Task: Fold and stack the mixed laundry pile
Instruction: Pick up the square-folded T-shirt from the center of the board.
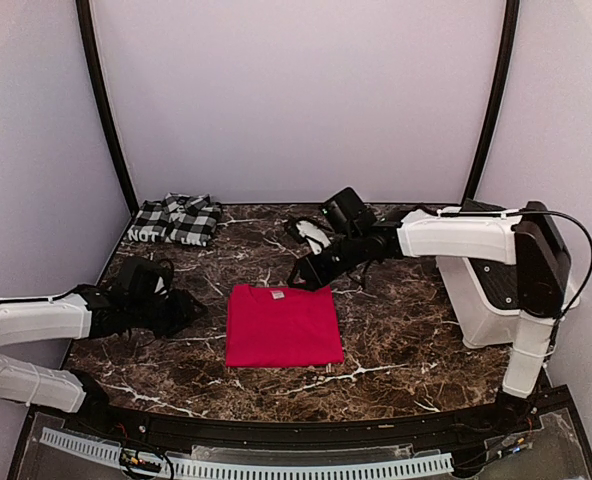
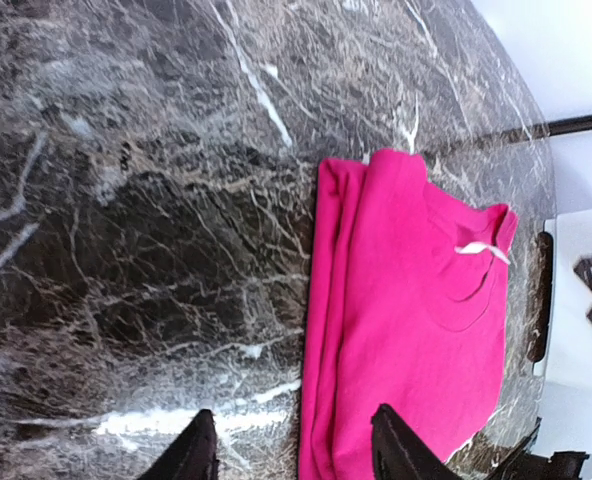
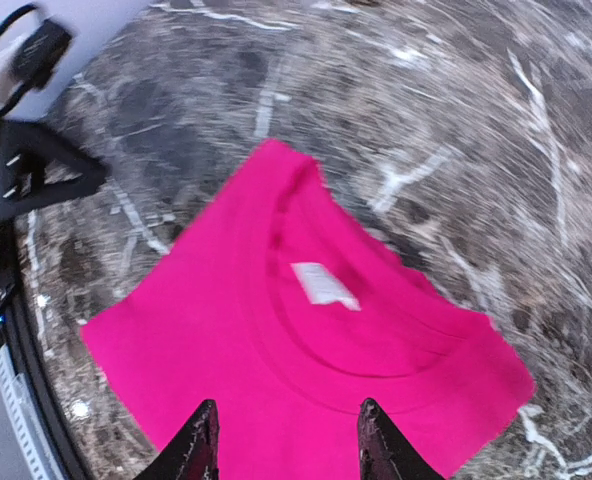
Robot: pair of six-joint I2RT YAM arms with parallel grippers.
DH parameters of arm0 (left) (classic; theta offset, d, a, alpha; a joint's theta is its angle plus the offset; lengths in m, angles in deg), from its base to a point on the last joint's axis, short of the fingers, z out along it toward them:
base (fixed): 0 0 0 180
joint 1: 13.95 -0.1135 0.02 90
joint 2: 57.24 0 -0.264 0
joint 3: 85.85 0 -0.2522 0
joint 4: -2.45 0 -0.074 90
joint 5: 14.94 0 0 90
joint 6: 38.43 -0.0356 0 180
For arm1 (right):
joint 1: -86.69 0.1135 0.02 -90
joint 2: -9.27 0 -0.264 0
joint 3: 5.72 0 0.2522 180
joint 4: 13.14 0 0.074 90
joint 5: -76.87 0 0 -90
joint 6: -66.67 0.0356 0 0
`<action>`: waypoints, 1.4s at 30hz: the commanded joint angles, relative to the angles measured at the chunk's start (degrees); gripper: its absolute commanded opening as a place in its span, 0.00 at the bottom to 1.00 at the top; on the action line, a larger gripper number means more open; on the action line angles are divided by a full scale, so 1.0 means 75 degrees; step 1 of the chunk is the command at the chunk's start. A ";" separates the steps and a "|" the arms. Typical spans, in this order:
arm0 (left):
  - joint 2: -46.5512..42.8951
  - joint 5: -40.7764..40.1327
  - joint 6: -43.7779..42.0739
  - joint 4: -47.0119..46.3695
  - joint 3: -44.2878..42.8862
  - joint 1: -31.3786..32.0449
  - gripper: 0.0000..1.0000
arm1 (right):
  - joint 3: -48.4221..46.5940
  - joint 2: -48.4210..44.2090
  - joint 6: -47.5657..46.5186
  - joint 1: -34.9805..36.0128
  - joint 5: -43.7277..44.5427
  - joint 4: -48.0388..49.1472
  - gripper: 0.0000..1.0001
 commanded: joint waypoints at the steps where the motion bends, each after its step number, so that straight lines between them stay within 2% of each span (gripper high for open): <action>1: -0.0500 0.0347 -0.0222 0.0673 -0.0180 -0.0629 0.55 | 0.0293 -0.0628 -0.0705 0.1384 0.0566 0.0329 0.43; 10: -0.1010 0.0864 0.0085 0.0793 -0.0146 -0.1416 0.71 | -0.0524 0.0542 -0.1101 0.3101 0.1452 0.0263 0.33; 22: -0.0896 0.0942 0.0313 0.0881 0.0032 -0.1651 0.73 | -0.1697 0.2267 -0.1225 0.3779 0.1937 0.0080 0.36; 27: -0.0694 0.0970 0.0364 0.0792 0.0040 -0.1657 0.73 | -0.1974 0.2867 -0.1610 0.4097 0.2766 -0.0154 0.32; 30: -0.0458 0.1092 0.0461 0.0583 0.0067 -0.1657 0.73 | -0.2080 0.3132 -0.1697 0.4173 0.3323 -0.0358 0.25; 33: -0.0191 0.1410 0.0560 0.0301 0.0138 -0.1657 0.73 | -0.1963 0.2998 -0.1738 0.4184 0.3922 -0.0281 0.02; 34: -0.0060 0.1472 0.0607 0.0136 0.0159 -0.1648 0.73 | -0.1854 0.2834 -0.1771 0.4192 0.4082 -0.0145 0.00; 39: 0.0193 0.1815 0.0722 -0.0580 0.0378 -0.1575 0.73 | -0.0846 0.1614 -0.2132 0.4153 0.3986 0.1239 0.00; 42: 0.0321 0.1878 0.0764 -0.0897 0.0354 -0.1384 0.73 | -0.0620 0.1262 -0.2242 0.4112 0.3798 0.1614 0.00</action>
